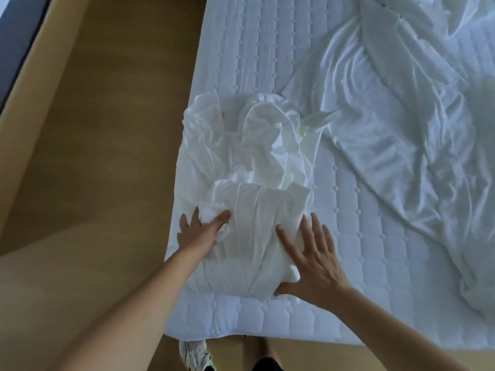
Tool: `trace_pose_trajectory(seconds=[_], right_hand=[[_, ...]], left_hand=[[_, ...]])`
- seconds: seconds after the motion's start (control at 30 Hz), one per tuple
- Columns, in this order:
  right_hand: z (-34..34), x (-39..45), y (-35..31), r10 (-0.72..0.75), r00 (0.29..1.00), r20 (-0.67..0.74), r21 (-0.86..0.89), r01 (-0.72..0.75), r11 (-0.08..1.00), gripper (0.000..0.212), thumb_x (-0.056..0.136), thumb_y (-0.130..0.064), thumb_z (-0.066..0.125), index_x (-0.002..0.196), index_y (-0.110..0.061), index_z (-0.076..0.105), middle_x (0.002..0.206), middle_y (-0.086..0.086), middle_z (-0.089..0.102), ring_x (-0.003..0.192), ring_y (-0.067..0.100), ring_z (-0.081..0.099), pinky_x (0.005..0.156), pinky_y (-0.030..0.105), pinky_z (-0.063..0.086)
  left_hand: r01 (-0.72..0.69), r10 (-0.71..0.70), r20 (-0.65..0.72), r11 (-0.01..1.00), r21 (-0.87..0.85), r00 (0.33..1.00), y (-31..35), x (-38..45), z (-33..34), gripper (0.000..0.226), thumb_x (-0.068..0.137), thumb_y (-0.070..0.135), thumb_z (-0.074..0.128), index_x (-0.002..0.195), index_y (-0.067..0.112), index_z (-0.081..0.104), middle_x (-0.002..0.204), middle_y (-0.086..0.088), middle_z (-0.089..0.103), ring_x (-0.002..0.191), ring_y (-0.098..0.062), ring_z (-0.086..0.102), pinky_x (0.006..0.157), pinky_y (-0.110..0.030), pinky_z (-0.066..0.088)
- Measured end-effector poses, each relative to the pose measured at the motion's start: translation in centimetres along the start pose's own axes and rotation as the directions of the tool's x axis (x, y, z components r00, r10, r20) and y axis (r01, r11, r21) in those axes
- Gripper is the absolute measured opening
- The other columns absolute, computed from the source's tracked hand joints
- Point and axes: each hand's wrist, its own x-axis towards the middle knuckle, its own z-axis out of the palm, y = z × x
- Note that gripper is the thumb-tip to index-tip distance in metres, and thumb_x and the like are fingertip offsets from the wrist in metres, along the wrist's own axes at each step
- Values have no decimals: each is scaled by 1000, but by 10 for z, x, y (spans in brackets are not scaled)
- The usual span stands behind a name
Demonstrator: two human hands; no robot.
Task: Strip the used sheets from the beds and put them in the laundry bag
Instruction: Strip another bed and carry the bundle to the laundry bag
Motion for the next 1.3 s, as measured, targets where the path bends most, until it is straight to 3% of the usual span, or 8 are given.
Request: trace_pose_trajectory(seconds=[0.23, 0.37, 0.5, 0.7, 0.83, 1.0, 1.13, 1.3], right_hand=[[28, 60, 28, -97, 994, 40, 145, 90, 985, 116, 61, -81, 65, 158, -36, 19, 145, 17, 43, 115, 37, 52, 99, 53, 50], [51, 77, 41, -71, 997, 36, 406, 50, 913, 102, 74, -65, 72, 161, -32, 28, 159, 10, 37, 135, 36, 49, 104, 53, 47], [51, 84, 37, 18, 999, -28, 599, 2, 801, 91, 76, -47, 77, 157, -25, 41, 151, -2, 49, 131, 26, 56, 100, 46, 51], [4, 72, 11, 305, 914, 268, 815, -384, 434, 71, 66, -52, 70, 135, -40, 58, 110, 6, 73, 96, 22, 70, 92, 29, 52], [-17, 50, 3, 266, 675, 689, 702, -712, -10, 19, 104, -20, 57, 109, -10, 73, 94, 16, 69, 78, 23, 71, 76, 34, 57], [-39, 48, -4, 154, 604, 782, 623, -765, -164, 35, 108, -15, 50, 78, -8, 68, 64, 7, 62, 50, 17, 60, 48, 26, 52], [-63, 72, 9, 228, 595, 771, 637, -711, -298, 31, 109, -19, 47, 86, -7, 64, 57, 4, 69, 54, 19, 66, 47, 28, 55], [-74, 101, 22, 434, 541, 721, 693, -581, -428, 54, 99, -62, 55, 120, -14, 69, 101, 8, 74, 85, 27, 73, 81, 43, 60]], left_hand=[[-170, 187, -100, 973, 155, 977, -24, -5, -3, 104, 73, 92, 49, 158, 54, 1, 172, 4, -8, 159, -17, -1, 128, -48, 12], [58, -46, 88, 989, -138, 995, -25, 10, 10, 101, 72, 89, 58, 154, 34, 38, 155, 3, 43, 139, -24, 46, 112, -41, 39], [197, -153, 174, 942, -270, 973, -7, 12, 9, 87, 83, 75, 63, 155, 42, 29, 138, 12, 55, 126, -22, 56, 107, -40, 44], [196, -171, 307, 979, -52, 936, 24, -2, -24, 66, 85, 78, 58, 136, 35, 63, 146, 7, 58, 125, -18, 60, 102, -25, 47], [248, -255, 472, 966, 79, 844, 38, -26, -46, 53, 106, 46, 47, 149, 16, 45, 149, 2, 47, 143, -21, 42, 115, -25, 31], [401, -343, 371, 912, -89, 863, 49, -33, -59, 42, 92, 57, 66, 107, 18, 64, 96, -9, 69, 87, -25, 61, 80, -41, 50], [304, -231, 276, 916, -261, 933, 64, -29, -47, 70, 86, 78, 56, 119, 18, 69, 102, -10, 75, 97, -33, 71, 88, -49, 60], [81, -81, 11, 995, 60, 997, 73, -18, -18, 137, 34, 103, 60, 153, 42, 31, 153, -4, 36, 140, -32, 42, 117, -53, 38]])
